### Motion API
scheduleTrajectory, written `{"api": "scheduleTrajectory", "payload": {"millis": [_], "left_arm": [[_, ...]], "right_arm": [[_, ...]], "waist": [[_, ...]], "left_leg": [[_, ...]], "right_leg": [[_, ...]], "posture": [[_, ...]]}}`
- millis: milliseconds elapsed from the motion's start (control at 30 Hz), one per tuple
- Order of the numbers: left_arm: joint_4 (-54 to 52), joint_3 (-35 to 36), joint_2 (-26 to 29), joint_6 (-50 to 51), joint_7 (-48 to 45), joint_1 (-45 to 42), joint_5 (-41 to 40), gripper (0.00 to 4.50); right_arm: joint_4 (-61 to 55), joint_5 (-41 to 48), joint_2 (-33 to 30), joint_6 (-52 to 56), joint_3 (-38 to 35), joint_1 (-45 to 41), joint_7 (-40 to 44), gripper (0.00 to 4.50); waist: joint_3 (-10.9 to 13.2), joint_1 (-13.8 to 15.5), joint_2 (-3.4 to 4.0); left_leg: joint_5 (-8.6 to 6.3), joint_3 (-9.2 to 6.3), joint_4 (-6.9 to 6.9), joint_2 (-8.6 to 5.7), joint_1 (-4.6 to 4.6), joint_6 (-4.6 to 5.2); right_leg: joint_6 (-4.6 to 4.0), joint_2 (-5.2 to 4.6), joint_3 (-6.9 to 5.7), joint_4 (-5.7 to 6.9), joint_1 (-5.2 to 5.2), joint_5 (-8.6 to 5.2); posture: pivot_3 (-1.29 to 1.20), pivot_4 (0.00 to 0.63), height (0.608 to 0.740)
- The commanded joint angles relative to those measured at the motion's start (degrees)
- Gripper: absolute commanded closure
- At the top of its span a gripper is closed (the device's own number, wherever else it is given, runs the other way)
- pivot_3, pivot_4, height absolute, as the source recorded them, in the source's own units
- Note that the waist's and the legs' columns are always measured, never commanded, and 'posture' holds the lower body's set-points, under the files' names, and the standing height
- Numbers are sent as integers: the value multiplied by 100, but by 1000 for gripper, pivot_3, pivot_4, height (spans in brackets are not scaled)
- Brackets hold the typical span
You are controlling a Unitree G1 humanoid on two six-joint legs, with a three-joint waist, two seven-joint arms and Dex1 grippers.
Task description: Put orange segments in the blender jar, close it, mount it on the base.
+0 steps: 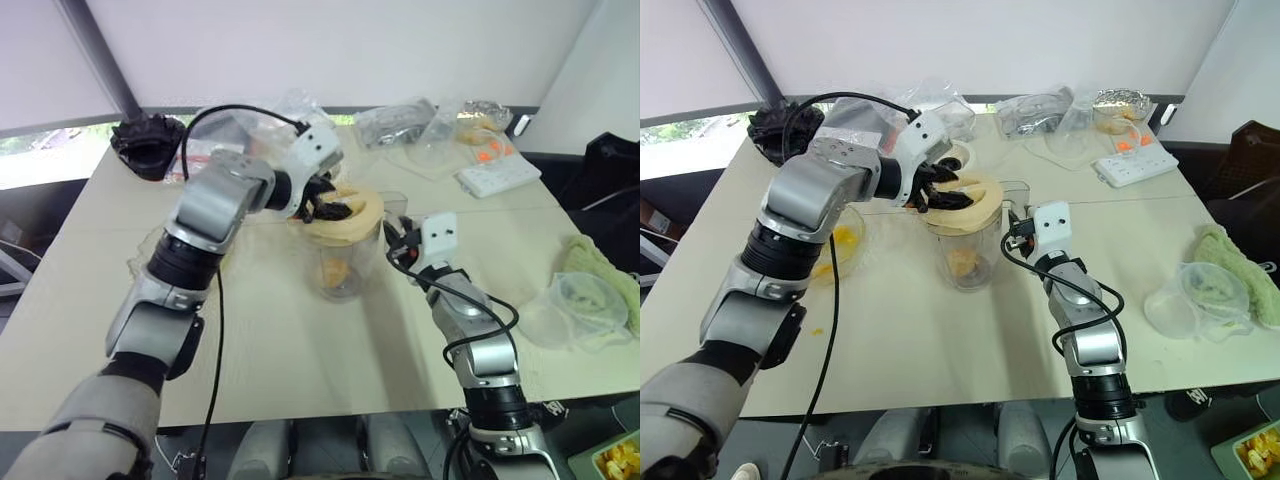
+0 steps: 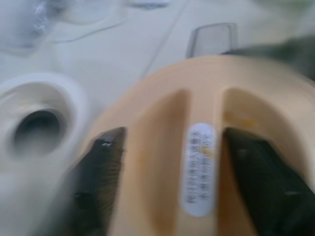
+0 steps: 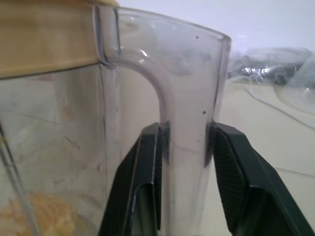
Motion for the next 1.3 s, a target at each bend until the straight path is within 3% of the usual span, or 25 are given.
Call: {"api": "scheduleTrajectory", "payload": {"millis": [33, 200, 367, 700, 867, 1033, 1167, 1300], "left_arm": [[220, -52, 4, 113, 385, 334, 99, 53], [121, 606, -239, 58, 661, 259, -256, 53], [10, 1061, -459, -10, 958, 275, -588, 53], [-202, 2401, -962, -214, 1873, 188, -1378, 53], [-160, 2346, -599, -1100, 1962, 363, -1156, 53], [-186, 2511, -266, -1320, 2143, 582, -1197, 53], [-789, 2407, 97, -1490, 2009, 1243, -1202, 53], [-1376, 2341, 116, -1529, 2093, 1826, -1266, 53]], "right_arm": [[-331, 10, -2, -272, 2, -148, 62, 3536], [-316, 20, 12, -273, -5, -68, 67, 3536], [-308, 40, 44, -277, 7, -13, 61, 3536], [-233, 63, 58, -321, -22, 12, 73, 3536], [-222, 71, 61, -326, -42, 18, 82, 3536], [-331, 150, 27, -237, -160, -2, 83, 3536], [-695, 403, 0, 80, -429, -13, 3, 3536], [-1125, 644, -61, 481, -691, -23, -58, 3536]], "waist": [[3, 6, -5], [24, 5, -16], [27, 12, -16], [81, -6, -26], [92, -14, -38], [95, -1, -43], [99, -7, -41], [101, 59, -45]], "left_leg": [[0, 0, 0, -1, -1, 0], [0, -1, 0, -2, -14, -1], [10, 1, 4, -6, -95, -15], [13, 1, -8, -8, -99, -22], [28, 2, -12, -8, -98, -48], [36, -1, -19, -7, -98, -62], [37, 1, -24, -7, -99, -62], [44, -3, -38, -7, -126, -73]], "right_leg": [[0, 0, 0, 0, 0, -1], [-2, -3, 0, -1, -12, -2], [-6, -1, 0, 12, -96, 29], [-6, 2, -1, 12, -104, 29], [-9, 3, 0, 13, -105, 32], [-15, 4, -2, 14, -108, 36], [-16, 4, 0, 14, -113, 37], [-19, 1, -1, 17, -143, 38]], "posture": [[0, 150, 740], [0, 150, 740], [0, 150, 740], [0, 150, 740], [0, 150, 740], [0, 150, 740], [0, 150, 740], [0, 150, 740]]}}
